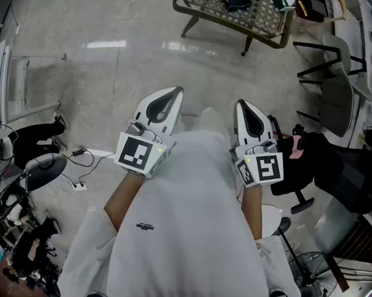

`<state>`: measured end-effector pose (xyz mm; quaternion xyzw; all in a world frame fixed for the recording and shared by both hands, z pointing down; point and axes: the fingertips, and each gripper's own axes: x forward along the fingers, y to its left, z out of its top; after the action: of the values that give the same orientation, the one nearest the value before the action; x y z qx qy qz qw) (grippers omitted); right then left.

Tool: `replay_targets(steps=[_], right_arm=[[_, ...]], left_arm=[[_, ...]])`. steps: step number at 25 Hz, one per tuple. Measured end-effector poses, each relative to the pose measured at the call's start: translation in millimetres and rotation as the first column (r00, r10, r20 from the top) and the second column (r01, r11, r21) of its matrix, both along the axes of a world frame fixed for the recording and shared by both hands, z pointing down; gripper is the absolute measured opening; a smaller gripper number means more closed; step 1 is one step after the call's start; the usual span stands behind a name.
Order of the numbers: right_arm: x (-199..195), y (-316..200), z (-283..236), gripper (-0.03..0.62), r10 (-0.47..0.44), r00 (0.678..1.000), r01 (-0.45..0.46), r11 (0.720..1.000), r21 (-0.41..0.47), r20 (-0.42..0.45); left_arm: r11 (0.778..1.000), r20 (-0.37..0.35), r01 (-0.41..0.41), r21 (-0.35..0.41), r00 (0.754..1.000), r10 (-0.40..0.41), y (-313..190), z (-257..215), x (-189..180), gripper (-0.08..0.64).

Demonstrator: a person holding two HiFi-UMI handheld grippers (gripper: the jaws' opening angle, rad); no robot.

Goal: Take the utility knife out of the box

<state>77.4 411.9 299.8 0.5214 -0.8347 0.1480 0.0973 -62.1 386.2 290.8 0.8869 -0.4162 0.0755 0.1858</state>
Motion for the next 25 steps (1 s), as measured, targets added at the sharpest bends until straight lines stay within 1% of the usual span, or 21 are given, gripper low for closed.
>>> replay_targets(steps=[2,4,8,10,14,16,20,22,25], right_arm=[[12,9,0,-0.003,-0.015,0.999,0.016,0.999,0.028,-0.034],[24,18,-5,-0.002,-0.019,0.999,0.021,0.999,0.047,-0.047],[42,33,-28,-0.003,-0.009,0.999,0.013,0.994,0.105,-0.045],[49,38,-34,-0.002,-0.007,0.999,0.012,0.992,0.129,-0.04],[62,45,-33,-0.002,0.013,0.999,-0.006,0.99,0.138,-0.049],[71,49,-33,-0.002,0.018,0.999,-0.014,0.99,0.14,-0.029],[90,60,-32,-0.002,-0.001,1.0,0.0,0.99,0.142,0.011],[98,58,-30,-0.002,0.0,1.0,-0.002,0.989,0.148,0.013],[106,54,-26,-0.002,0.012,1.0,-0.015,0.988,0.152,0.022]], left_arm=[[1.0,0.031,-0.018,0.001,0.999,0.018,11,0,13,0.0],[1.0,0.052,-0.022,-0.002,0.998,0.022,24,-3,27,0.0],[1.0,0.018,0.003,0.002,1.0,-0.003,55,-24,46,0.0],[1.0,0.015,0.021,0.006,1.0,-0.021,64,-30,52,0.0],[1.0,0.003,0.021,0.004,1.0,-0.021,74,-30,67,0.0],[1.0,0.01,0.009,0.013,1.0,-0.009,78,-31,77,0.0],[1.0,0.022,0.024,0.016,0.999,-0.025,84,-30,96,0.0],[1.0,0.028,0.002,0.027,1.0,-0.003,83,-23,104,0.0],[1.0,0.043,-0.016,0.0,0.999,0.016,83,-12,108,0.0]])
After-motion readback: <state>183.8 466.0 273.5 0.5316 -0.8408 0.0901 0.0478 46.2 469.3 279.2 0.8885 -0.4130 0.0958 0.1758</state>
